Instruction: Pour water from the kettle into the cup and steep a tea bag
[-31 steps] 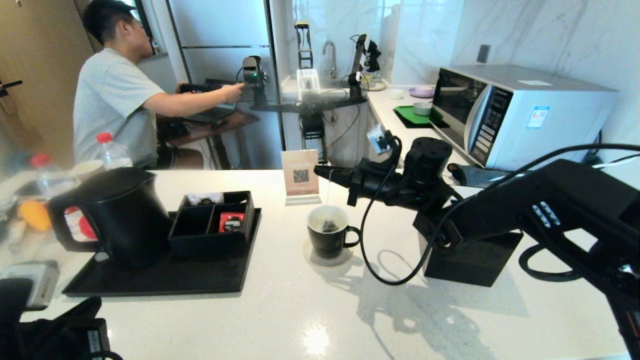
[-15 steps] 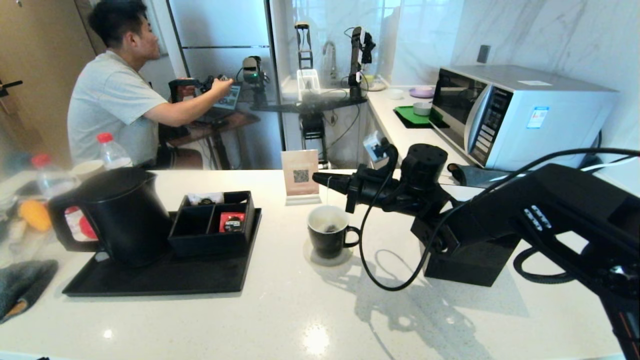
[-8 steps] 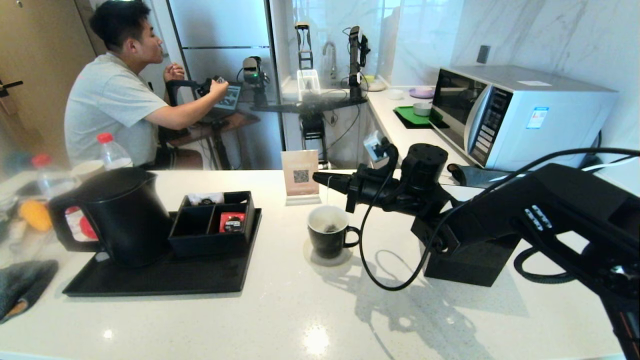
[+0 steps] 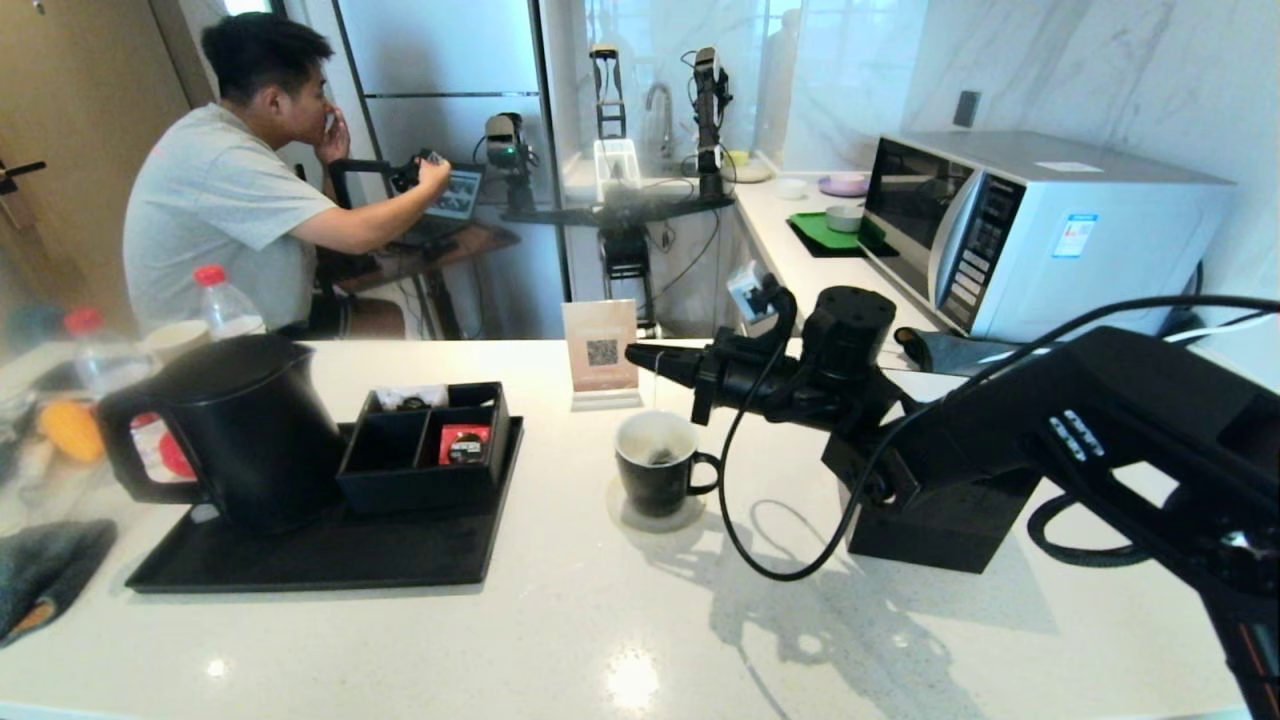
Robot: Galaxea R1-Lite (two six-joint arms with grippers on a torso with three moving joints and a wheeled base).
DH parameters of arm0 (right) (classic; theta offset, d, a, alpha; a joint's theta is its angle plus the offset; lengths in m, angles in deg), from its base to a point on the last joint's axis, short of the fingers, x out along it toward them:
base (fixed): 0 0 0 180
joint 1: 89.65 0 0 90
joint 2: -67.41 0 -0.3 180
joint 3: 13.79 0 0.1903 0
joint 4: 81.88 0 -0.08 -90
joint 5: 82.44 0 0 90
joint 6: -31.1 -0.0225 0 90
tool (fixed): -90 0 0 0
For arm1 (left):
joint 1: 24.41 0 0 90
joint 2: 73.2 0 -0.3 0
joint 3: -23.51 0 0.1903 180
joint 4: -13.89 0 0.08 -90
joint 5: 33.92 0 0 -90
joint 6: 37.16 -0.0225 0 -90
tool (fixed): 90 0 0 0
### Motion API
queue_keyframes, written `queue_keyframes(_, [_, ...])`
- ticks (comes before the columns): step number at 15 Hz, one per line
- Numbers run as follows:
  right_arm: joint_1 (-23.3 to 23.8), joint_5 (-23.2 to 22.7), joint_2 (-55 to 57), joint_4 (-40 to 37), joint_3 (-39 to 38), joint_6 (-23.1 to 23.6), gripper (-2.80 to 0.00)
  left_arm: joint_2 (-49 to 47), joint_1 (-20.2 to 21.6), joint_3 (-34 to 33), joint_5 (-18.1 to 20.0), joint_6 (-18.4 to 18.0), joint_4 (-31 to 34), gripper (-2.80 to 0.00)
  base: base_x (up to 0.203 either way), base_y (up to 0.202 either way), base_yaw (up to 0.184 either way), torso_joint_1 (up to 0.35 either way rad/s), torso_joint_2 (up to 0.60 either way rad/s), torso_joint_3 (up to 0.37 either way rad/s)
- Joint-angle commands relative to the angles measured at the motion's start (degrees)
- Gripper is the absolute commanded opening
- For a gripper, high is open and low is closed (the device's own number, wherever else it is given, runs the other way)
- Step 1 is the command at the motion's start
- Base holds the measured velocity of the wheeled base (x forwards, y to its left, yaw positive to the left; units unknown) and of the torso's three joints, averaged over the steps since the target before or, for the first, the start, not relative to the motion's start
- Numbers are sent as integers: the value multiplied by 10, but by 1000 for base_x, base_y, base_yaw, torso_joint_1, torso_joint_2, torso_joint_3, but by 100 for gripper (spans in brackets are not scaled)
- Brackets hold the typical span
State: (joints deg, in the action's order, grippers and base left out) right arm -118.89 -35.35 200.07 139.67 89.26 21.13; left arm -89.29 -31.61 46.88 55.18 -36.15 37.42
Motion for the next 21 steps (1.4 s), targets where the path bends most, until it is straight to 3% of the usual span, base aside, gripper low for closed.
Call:
queue_keyframes(1, [0, -2, 1, 5, 0, -1, -280, -3, -3, 0, 0, 0, 0, -280, 0, 0, 0, 0, 0, 0])
queue_keyframes(6, [10, -2, 2, 15, -6, -1, -280, -3, -3, 0, 0, 0, 0, -280, 0, 0, 0, 0, 0, 0])
queue_keyframes(9, [9, -3, 3, 43, -50, -1, -280, -3, 0, 0, 0, 0, 0, -280, 0, 0, 0, 0, 0, 0])
queue_keyframes(13, [8, -5, 4, 112, -135, -1, -280, 16, 59, 0, 0, 0, 0, -280, 0, 0, 0, 0, 0, 0])
queue_keyframes(15, [9, -5, 5, 139, -162, -1, -280, 67, 64, 0, 0, 0, 0, -280, 0, 0, 0, 0, 0, 0])
queue_keyframes(18, [9, -6, 12, 143, -155, -2, -280, 160, 71, 0, -1, -2, 0, -280, 0, 0, 0, 0, 0, 0])
queue_keyframes(21, [9, -5, 9, 138, -132, -3, -280, 161, 71, 0, -1, -2, 0, -280, 0, 0, 0, 0, 0, 0])
